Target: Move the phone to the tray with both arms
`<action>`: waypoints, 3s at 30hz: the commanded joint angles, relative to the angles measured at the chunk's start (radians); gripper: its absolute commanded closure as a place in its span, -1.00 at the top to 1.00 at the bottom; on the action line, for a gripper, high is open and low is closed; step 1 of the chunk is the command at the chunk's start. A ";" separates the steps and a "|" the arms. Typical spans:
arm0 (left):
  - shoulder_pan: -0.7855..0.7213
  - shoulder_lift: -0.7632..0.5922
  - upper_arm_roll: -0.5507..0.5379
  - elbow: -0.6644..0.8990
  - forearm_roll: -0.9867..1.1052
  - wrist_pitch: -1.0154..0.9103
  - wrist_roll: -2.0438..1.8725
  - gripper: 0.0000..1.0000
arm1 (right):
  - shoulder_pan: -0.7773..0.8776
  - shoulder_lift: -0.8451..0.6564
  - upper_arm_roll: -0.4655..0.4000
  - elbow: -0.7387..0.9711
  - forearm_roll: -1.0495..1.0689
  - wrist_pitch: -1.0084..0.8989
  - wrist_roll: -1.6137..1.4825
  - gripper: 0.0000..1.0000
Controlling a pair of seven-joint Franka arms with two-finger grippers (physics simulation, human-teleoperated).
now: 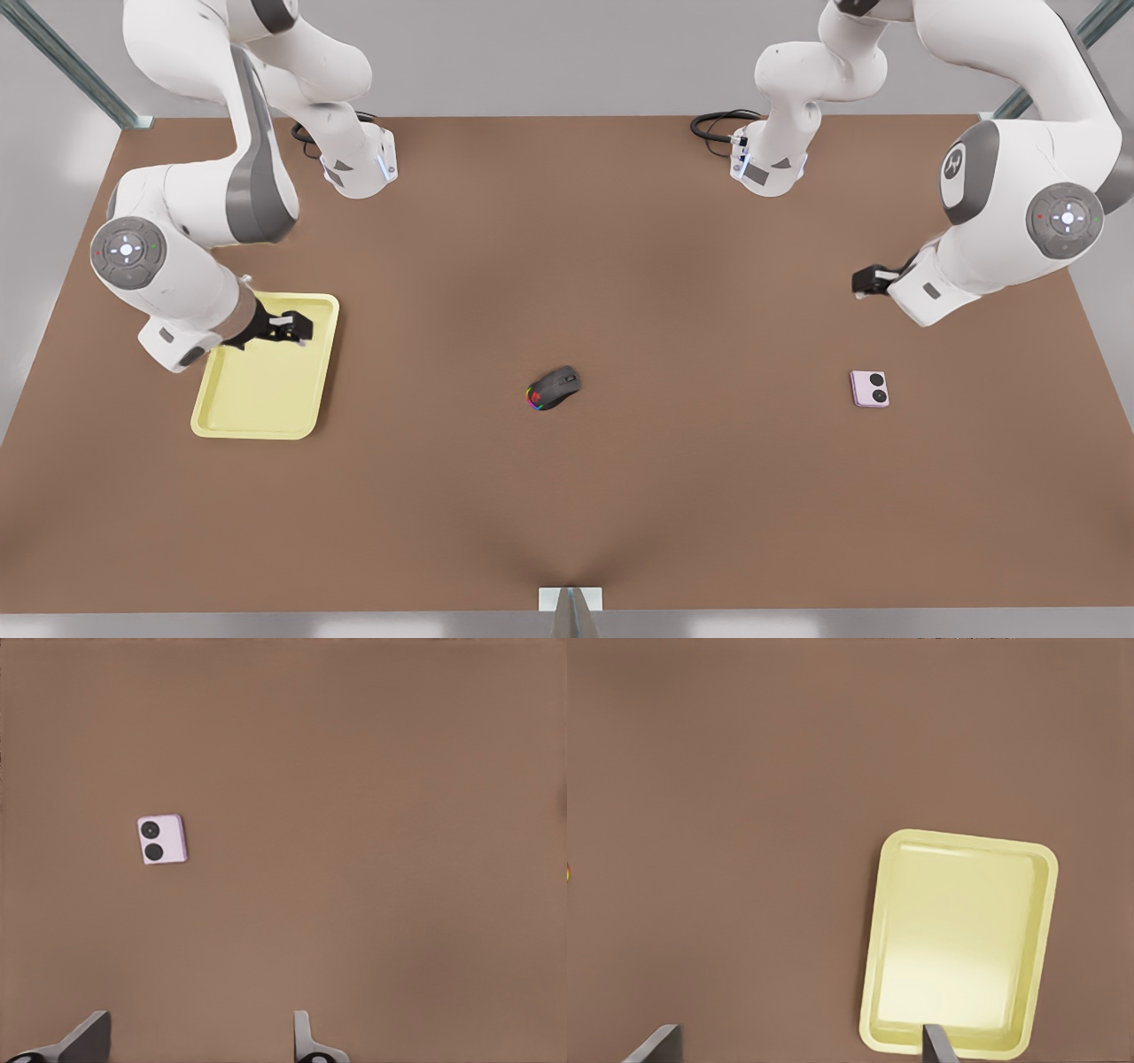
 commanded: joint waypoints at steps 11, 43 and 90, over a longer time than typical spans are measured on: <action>0.159 0.344 0.096 -0.380 -0.065 0.795 0.102 1.00 | -0.068 0.014 0.004 -0.034 0.035 0.143 0.046 1.00; 0.209 0.470 0.097 -0.417 -0.042 0.945 0.302 1.00 | -0.045 0.014 0.007 -0.029 0.037 0.138 0.046 1.00; -0.703 0.562 0.037 0.068 -0.158 0.542 -1.186 0.59 | -0.048 0.022 0.006 -0.025 0.035 0.139 0.034 1.00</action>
